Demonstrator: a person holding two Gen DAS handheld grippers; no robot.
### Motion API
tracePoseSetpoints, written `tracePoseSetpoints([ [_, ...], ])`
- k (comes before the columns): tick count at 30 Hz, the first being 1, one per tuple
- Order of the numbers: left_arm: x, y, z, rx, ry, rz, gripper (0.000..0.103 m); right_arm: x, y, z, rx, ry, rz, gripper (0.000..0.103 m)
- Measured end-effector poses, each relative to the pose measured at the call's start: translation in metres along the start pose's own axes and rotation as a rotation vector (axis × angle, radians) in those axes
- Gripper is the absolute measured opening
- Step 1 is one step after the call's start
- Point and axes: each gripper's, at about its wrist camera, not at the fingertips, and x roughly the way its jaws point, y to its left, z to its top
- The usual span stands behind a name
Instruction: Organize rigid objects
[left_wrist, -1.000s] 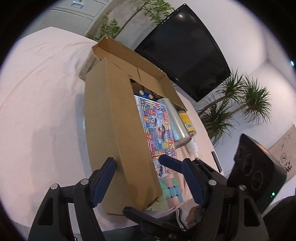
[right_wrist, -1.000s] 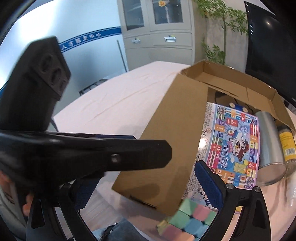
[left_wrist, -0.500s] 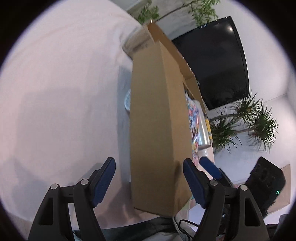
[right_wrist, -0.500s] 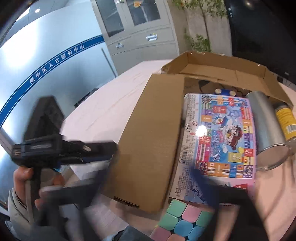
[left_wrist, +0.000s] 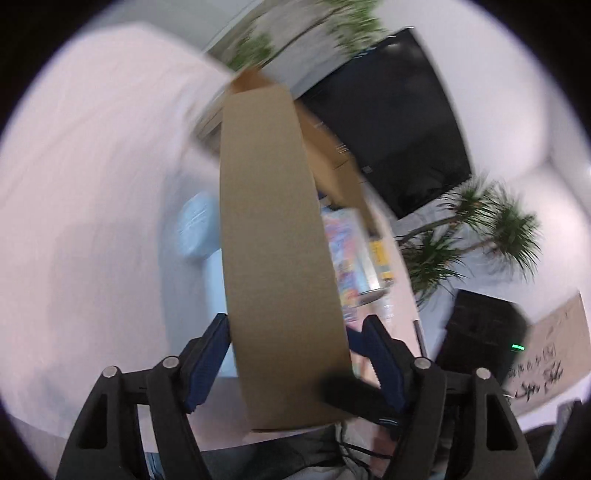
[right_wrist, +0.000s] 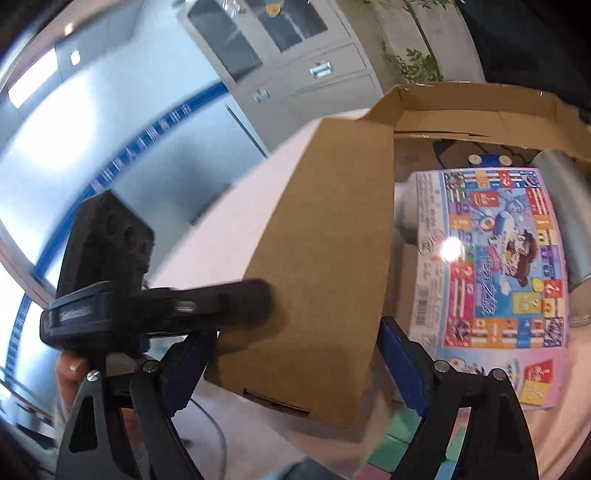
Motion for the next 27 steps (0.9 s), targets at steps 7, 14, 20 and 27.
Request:
tracePoseSetpoints([
  [7, 0.040, -0.037, 0.007, 0.118, 0.067, -0.059, 0.060, -0.022, -0.023, 0.013, -0.017, -0.015, -0.132, 0.102],
  [14, 0.071, -0.067, 0.016, 0.181, 0.041, -0.183, 0.048, -0.077, -0.037, 0.010, -0.145, -0.115, -0.377, 0.102],
  [20, 0.075, -0.064, 0.036, 0.172, -0.002, -0.181, 0.043, -0.085, -0.025, 0.040, -0.291, -0.185, -0.451, 0.100],
  [27, 0.075, -0.062, 0.061, 0.149, -0.047, -0.136, 0.040, -0.073, -0.019, 0.060, -0.620, -0.048, -0.460, 0.082],
])
